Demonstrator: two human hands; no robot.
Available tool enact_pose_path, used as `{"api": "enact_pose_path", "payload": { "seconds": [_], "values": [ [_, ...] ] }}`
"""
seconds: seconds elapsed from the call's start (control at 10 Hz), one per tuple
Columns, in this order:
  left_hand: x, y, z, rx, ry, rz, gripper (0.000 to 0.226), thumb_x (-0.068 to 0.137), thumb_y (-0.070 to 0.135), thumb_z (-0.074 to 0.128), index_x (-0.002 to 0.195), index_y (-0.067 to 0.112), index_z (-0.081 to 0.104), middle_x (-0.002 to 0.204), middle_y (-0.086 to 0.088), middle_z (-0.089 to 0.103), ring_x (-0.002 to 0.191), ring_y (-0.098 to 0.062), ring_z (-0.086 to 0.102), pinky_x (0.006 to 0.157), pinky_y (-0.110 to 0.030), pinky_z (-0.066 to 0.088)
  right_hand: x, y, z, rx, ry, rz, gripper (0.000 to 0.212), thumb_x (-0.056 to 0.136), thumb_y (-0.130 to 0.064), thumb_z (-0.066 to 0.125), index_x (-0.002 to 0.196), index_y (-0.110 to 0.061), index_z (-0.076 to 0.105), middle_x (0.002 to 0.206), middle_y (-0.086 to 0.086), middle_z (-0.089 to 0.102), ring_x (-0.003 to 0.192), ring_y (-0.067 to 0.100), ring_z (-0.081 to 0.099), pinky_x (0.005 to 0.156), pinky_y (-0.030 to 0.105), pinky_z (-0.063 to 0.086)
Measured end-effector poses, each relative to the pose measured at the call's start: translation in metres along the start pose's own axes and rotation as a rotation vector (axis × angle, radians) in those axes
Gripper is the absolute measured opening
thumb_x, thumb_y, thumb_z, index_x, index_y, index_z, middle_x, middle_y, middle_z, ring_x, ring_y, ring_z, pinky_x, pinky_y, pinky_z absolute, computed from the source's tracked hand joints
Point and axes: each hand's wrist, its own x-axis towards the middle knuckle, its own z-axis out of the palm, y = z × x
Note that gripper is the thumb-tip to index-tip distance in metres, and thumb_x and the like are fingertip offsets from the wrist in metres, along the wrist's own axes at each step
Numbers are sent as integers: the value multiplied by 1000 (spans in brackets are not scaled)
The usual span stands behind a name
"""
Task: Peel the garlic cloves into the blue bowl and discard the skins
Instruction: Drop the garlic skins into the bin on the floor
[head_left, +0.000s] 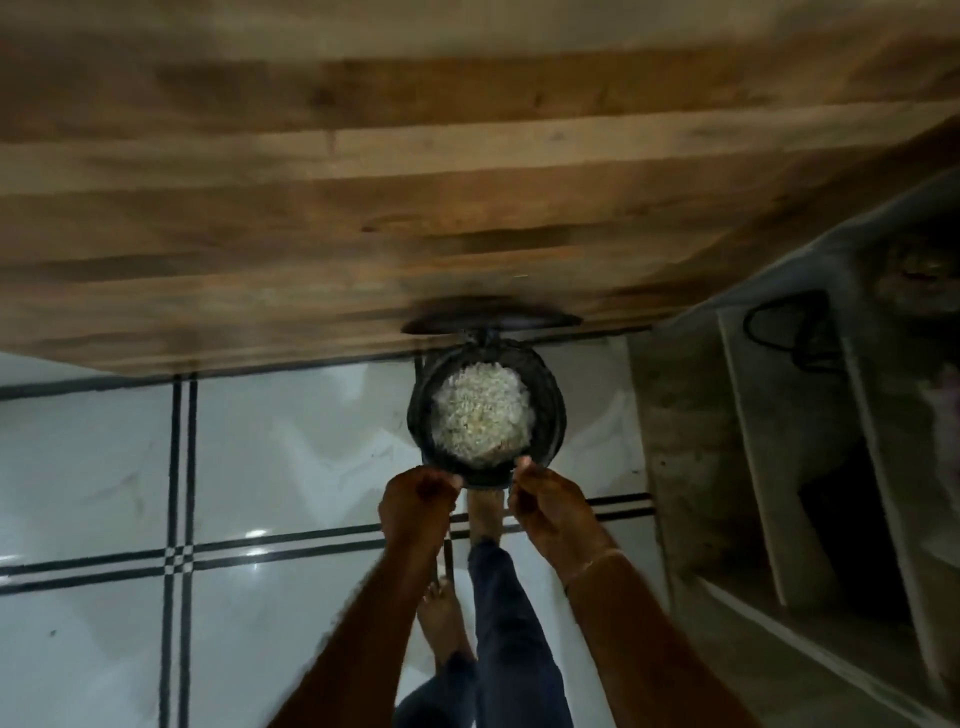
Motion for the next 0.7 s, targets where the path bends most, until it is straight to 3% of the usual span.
{"api": "enact_pose_path", "payload": {
  "seconds": [0.1, 0.2, 0.3, 0.4, 0.5, 0.6, 0.7],
  "values": [
    [65, 1, 41, -17, -12, -118, 18, 90, 28, 79, 74, 22, 73, 86, -7, 79, 81, -25, 74, 86, -42, 62, 71, -2, 15, 42, 42, 26, 6, 97, 2, 66, 93, -1, 66, 88, 13, 64, 75, 19, 61, 57, 24, 56],
    [122, -4, 77, -61, 3, -175, 19, 90, 31, 80, 87, 15, 72, 101, -10, 77, 94, -27, 72, 86, -37, 61, 127, -2, 26, 84, 76, 69, 11, 102, 4, 58, 95, -1, 64, 83, 11, 64, 77, 19, 60, 68, 26, 60],
    [159, -12, 100, -141, -62, -255, 14, 97, 15, 71, 105, 3, 70, 102, -10, 70, 86, -22, 63, 61, -19, 52, 171, 1, 24, 42, 48, 86, 28, 111, -12, 46, 129, 3, 61, 102, 15, 75, 97, 26, 66, 109, 42, 49],
    [171, -11, 123, -322, -119, -246, 40, 101, 9, 63, 141, 5, 59, 136, -19, 64, 112, -34, 65, 89, -38, 57, 189, 1, 26, -68, -24, 120, 45, 113, -33, 39, 148, -6, 50, 149, 10, 57, 140, 32, 50, 117, 50, 38],
    [160, -6, 141, -297, -162, -182, 47, 106, 30, 58, 152, 24, 50, 142, -6, 54, 125, -30, 55, 104, -44, 49, 193, 1, 37, -134, -44, 135, 47, 110, -36, 44, 149, -10, 50, 154, 16, 52, 143, 38, 48, 117, 53, 39],
    [162, -18, 146, -187, -238, -220, 46, 107, 43, 45, 146, 19, 52, 142, -18, 58, 126, -36, 58, 104, -46, 49, 179, -5, 52, -120, -97, 38, 46, 112, -25, 40, 152, -2, 44, 158, 20, 46, 142, 37, 49, 112, 39, 45],
    [155, -11, 139, -162, -321, -238, 42, 107, 48, 47, 132, 15, 57, 127, -18, 63, 126, -35, 57, 113, -50, 44, 165, -2, 53, -166, -69, -14, 45, 113, -33, 40, 153, -14, 47, 157, 13, 47, 135, 26, 54, 100, 20, 43]
  ]
}}
